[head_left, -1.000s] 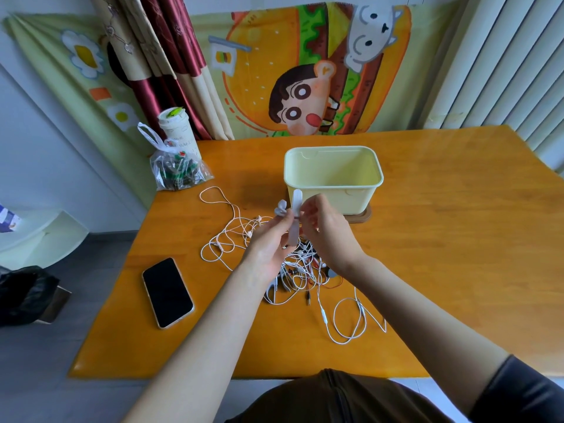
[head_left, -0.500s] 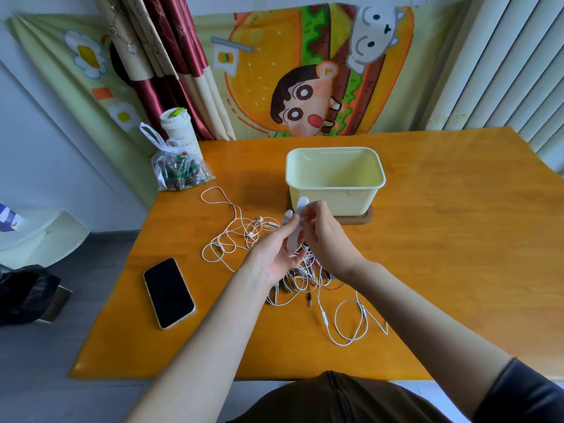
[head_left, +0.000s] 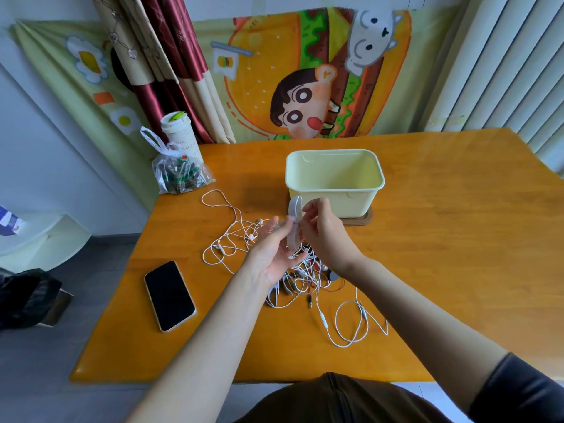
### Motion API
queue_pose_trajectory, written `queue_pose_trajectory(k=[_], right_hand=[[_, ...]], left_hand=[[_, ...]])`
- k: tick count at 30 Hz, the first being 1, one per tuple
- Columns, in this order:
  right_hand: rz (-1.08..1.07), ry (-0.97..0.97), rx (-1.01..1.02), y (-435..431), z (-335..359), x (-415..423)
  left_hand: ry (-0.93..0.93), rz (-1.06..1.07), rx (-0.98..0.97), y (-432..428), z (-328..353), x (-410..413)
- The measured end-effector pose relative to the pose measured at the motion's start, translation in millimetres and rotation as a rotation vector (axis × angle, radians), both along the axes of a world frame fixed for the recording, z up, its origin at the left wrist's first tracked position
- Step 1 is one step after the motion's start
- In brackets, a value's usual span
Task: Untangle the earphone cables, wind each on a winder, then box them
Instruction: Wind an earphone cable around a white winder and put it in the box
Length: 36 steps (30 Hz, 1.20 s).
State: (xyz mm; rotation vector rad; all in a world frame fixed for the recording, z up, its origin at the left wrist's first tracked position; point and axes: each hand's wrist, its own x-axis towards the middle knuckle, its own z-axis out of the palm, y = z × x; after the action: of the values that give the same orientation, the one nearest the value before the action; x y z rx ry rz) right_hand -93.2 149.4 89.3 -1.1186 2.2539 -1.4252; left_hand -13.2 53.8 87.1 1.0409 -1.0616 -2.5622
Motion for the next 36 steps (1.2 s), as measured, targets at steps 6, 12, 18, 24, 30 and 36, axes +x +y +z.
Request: queue_pose_trajectory(k=[6,12,18,24,30,36], right_hand=[[0.005,0.050,0.030,4,2,0],[-0.005,0.130,0.037,8,1,2],[0.025,0.238,0.088,12,-6,0],[0.081,0.377,0.147,15,-4,-2],[0.051,0.391,0.164,18,-2,-3],[0.068,0.456,0.211,24,3,-14]], left_hand=[[-0.016,-0.072,-0.190,5,6,5],[-0.071,-0.115,-0.332,5,7,8],[-0.136,-0.174,-0.487,4,6,10],[-0.178,-0.206,-0.521,5,2,13],[-0.212,-0.353,-0.599,-1,4,16],[-0.239,-0.394,-0.607,-6,-1,19]])
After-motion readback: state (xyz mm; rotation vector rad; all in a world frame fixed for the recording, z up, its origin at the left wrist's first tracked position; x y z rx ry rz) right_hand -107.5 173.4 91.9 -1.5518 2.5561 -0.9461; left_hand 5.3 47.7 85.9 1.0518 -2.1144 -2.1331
